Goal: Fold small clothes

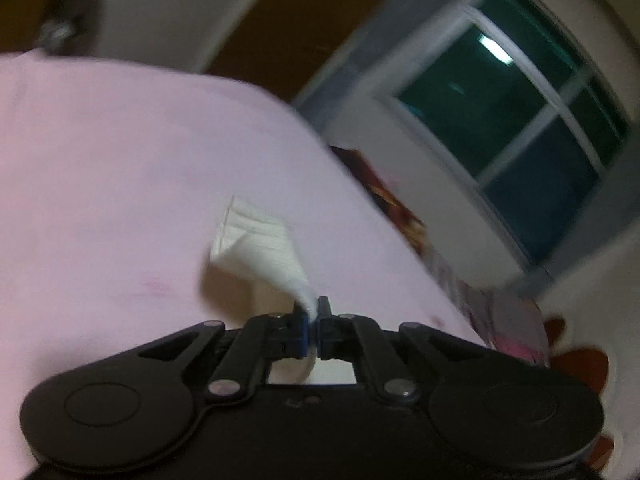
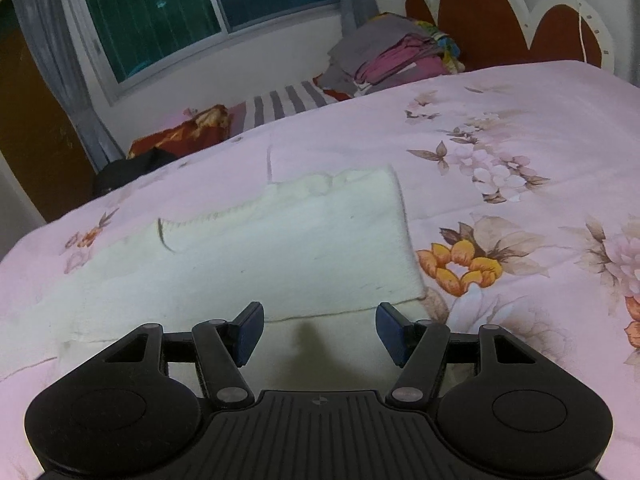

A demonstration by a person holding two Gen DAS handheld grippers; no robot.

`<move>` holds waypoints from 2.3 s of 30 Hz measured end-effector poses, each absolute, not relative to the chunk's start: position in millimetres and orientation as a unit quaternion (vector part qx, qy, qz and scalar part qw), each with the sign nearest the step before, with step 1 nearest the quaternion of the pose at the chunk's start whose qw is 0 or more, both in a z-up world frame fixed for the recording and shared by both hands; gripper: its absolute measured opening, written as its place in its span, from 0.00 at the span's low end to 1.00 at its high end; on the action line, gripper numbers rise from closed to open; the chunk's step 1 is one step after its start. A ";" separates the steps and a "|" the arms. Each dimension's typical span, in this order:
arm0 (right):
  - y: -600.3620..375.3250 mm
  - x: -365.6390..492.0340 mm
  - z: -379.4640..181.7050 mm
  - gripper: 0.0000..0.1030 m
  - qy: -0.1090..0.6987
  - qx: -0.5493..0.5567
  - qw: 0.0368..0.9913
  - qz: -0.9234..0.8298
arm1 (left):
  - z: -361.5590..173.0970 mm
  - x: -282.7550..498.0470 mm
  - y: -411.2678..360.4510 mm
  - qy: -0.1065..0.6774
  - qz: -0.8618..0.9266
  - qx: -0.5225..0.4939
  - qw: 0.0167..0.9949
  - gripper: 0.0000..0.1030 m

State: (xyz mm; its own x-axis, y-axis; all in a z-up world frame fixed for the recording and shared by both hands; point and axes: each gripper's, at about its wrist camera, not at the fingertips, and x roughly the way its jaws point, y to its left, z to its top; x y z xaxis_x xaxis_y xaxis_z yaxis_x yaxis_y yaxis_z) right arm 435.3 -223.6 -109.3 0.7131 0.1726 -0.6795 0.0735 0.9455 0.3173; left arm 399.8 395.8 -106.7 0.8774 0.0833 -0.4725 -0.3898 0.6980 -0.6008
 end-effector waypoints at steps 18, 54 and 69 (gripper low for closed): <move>-286.0 434.4 -102.6 0.61 0.355 0.210 0.911 0.021 | -75.6 502.7 70.7 0.342 -0.164 -0.126 0.917 0.03; -234.8 497.4 -136.1 0.42 0.427 0.233 0.868 0.102 | -135.5 448.6 175.5 0.397 0.008 -0.129 0.909 0.66; -213.2 497.4 -111.6 0.05 0.372 0.120 0.913 0.118 | -136.4 456.7 172.3 0.403 -0.003 -0.074 0.912 0.64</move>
